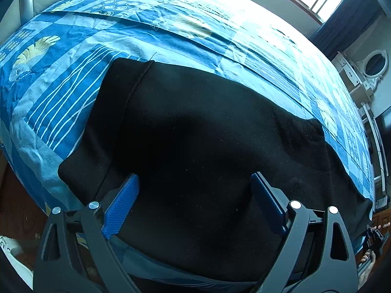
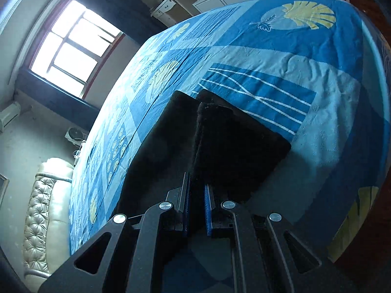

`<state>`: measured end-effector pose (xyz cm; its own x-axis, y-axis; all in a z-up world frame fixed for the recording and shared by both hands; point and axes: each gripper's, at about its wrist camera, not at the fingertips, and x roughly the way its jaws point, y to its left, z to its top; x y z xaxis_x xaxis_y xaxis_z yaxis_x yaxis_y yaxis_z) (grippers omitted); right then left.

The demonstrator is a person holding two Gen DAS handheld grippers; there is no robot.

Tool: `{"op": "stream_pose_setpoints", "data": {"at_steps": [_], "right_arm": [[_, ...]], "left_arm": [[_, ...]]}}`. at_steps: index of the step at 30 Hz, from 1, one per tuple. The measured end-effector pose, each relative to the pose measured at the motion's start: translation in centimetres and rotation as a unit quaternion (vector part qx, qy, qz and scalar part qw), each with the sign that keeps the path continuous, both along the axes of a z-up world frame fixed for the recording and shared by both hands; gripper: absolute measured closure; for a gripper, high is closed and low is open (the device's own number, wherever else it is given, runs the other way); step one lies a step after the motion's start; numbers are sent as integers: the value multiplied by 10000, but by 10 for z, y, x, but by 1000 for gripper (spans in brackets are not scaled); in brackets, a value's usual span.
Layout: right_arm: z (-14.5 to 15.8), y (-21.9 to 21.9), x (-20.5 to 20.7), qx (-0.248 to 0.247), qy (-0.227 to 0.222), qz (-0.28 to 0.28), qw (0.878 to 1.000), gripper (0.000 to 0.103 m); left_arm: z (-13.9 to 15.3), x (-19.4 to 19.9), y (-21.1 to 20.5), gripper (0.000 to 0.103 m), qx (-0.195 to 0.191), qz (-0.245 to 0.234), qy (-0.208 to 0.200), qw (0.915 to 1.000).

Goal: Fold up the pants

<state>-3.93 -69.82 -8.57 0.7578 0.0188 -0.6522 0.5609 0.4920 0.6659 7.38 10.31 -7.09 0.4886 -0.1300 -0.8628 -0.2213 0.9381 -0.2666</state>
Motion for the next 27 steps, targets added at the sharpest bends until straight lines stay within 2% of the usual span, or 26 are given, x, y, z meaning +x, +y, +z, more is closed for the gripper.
{"op": "stream_pose_setpoints", "data": {"at_steps": [1, 2, 4, 5, 7, 8, 11, 13, 15, 18, 23, 27], "right_arm": [[-3, -3, 1, 122, -91, -43, 9999, 86], [-5, -5, 2, 204, -181, -92, 9996, 74], [-8, -8, 6, 300, -244, -183, 9991, 71], [-7, -9, 8, 282, -222, -162, 9992, 71], [3, -8, 14, 30, -165, -77, 9998, 92], [10, -8, 14, -86, -219, -58, 9997, 94], [21, -9, 6, -298, -308, -159, 9990, 95], [11, -12, -1, -291, -232, -205, 9991, 95], [-12, -19, -8, 40, -164, -265, 9995, 96], [-29, -24, -23, 442, -586, -369, 9966, 97], [-18, -31, -28, 158, -468, -273, 9984, 96], [-17, -44, -40, 190, -496, -297, 9981, 95]], "left_arm": [[0, 0, 0, 11, 13, -3, -1, 10000], [0, -1, -1, 11, 22, -8, -4, 10000], [0, -1, -1, 11, 34, -25, -13, 10000], [0, -2, -1, 11, 37, -30, -17, 10000], [0, -2, -1, 11, 43, -32, -18, 10000], [0, -2, -1, 11, 43, -26, -18, 10000], [0, -2, -1, 11, 51, -31, -25, 10000], [0, -3, -2, 11, 69, -43, -36, 10000], [0, -3, -3, 10, 92, -69, -45, 9999], [0, -3, -4, 9, 113, -106, -54, 9999], [-1, -3, -4, 7, 88, -123, -66, 9999], [-1, -3, -4, 6, 93, -128, -65, 9999]]}}
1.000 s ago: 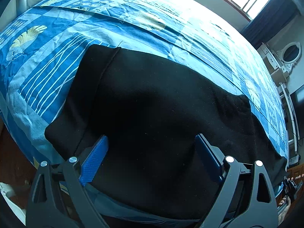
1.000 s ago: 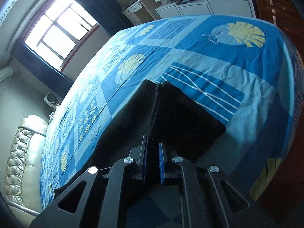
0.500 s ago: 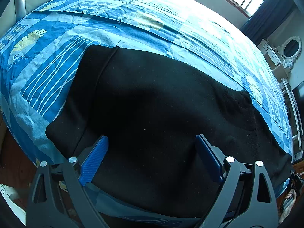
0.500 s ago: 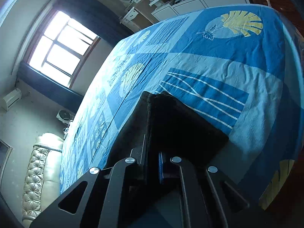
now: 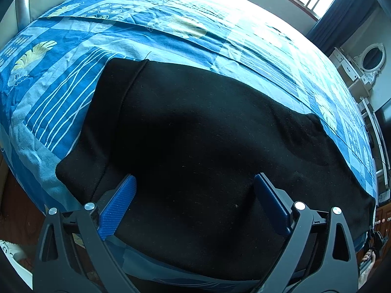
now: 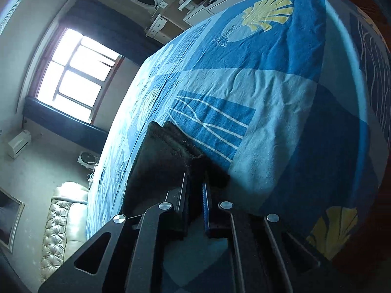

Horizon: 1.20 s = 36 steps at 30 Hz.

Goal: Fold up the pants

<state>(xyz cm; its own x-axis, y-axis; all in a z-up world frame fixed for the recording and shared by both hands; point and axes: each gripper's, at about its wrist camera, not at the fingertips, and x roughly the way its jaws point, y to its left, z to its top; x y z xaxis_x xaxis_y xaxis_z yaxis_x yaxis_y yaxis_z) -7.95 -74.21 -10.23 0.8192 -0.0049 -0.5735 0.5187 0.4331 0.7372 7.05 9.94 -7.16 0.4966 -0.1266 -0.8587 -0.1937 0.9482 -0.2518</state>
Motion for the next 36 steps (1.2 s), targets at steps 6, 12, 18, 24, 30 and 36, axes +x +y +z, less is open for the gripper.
{"op": "stream_pose_setpoints", "data": {"at_steps": [6, 12, 18, 24, 30, 36], "right_arm": [[13, -16, -14, -297, 252, -554, 9977, 67], [26, -34, 24, -331, 98, 507, 9981, 51], [10, -54, 74, -147, 356, 1364, 9899, 46], [1, -50, 93, 497, 169, 2184, 9744, 36], [-6, -28, 100, 834, 189, 2586, 9622, 35], [-3, -12, 101, 593, 684, 2488, 9643, 78]], "left_arm": [[0, 0, -1, 6, 34, -19, -3, 10000], [0, 1, -2, 3, 23, -59, -70, 10000], [4, -3, -2, 3, -41, -47, -174, 9998], [18, -11, -3, 3, -202, -51, -545, 9983], [8, -5, -12, 3, -65, -330, -426, 9985], [-1, -5, -9, 3, 22, -436, -374, 9984]]}}
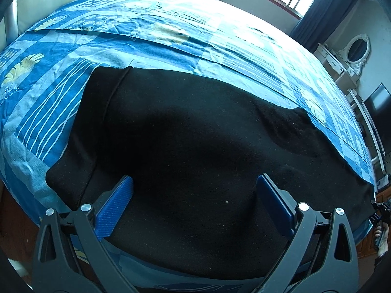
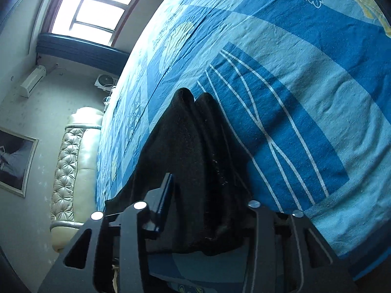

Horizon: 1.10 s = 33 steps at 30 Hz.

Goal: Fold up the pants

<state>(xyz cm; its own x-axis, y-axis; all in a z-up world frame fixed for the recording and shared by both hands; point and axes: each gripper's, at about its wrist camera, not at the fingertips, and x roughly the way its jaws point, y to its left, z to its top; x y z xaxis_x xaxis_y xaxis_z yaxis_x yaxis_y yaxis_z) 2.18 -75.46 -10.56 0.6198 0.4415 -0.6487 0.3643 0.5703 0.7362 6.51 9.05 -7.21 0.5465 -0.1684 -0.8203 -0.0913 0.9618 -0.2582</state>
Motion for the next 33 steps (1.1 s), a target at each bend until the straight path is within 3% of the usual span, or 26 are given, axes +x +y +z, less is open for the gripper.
{"op": "stream_pose_setpoints", "data": {"at_steps": [8, 16, 21, 26, 33], "right_arm": [[44, 21, -4, 432, -826, -288, 9952, 83], [127, 95, 13, 154, -1524, 351, 9876, 83], [156, 157, 30, -175, -1707, 812, 9818, 83], [156, 236, 57, -651, -1602, 1350, 9756, 83], [116, 346, 86, -1392, -1082, 2136, 9609, 83]], "left_arm": [[5, 0, -3, 3, 169, 15, 116, 9998], [31, -12, -1, 3, 18, 240, -17, 9997], [49, -29, -17, 3, 163, 79, -186, 9997], [56, -47, -34, 3, 167, -141, -226, 9995], [58, -59, -52, 3, 109, -315, -267, 9991]]}}
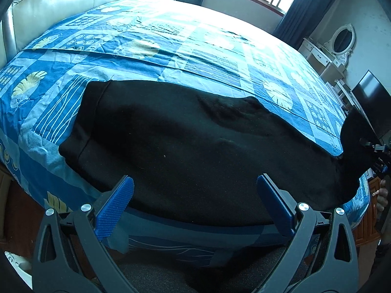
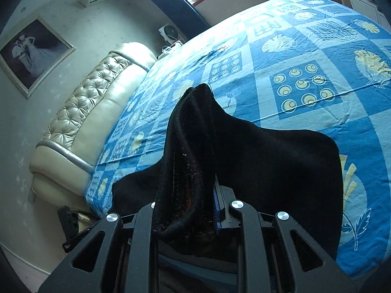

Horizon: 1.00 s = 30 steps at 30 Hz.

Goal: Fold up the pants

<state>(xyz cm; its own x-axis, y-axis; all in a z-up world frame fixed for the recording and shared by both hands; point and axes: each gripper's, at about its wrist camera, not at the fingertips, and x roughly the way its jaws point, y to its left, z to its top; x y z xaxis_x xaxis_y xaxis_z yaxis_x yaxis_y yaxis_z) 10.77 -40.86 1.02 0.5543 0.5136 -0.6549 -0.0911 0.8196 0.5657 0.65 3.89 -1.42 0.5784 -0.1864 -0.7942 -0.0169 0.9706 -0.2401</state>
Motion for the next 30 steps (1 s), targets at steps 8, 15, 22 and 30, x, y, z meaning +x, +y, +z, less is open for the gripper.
{"op": "stream_pose_setpoints", "data": {"at_steps": [8, 15, 22, 30], "right_arm": [[-55, 75, 6, -1132, 467, 368, 9918, 83], [-73, 99, 5, -1301, 647, 342, 9888, 74], [-72, 108, -2, -1076, 597, 397, 9916, 63], [-76, 135, -7, -612, 629, 762, 9932, 54]], "left_arm": [[-3, -1, -14, 3, 221, -180, -25, 9996], [-4, -1, -16, 3, 192, -204, 0, 9996], [-6, 0, -17, 3, 168, -218, 29, 9996], [-9, -1, -20, 3, 169, -252, 65, 9995]]}}
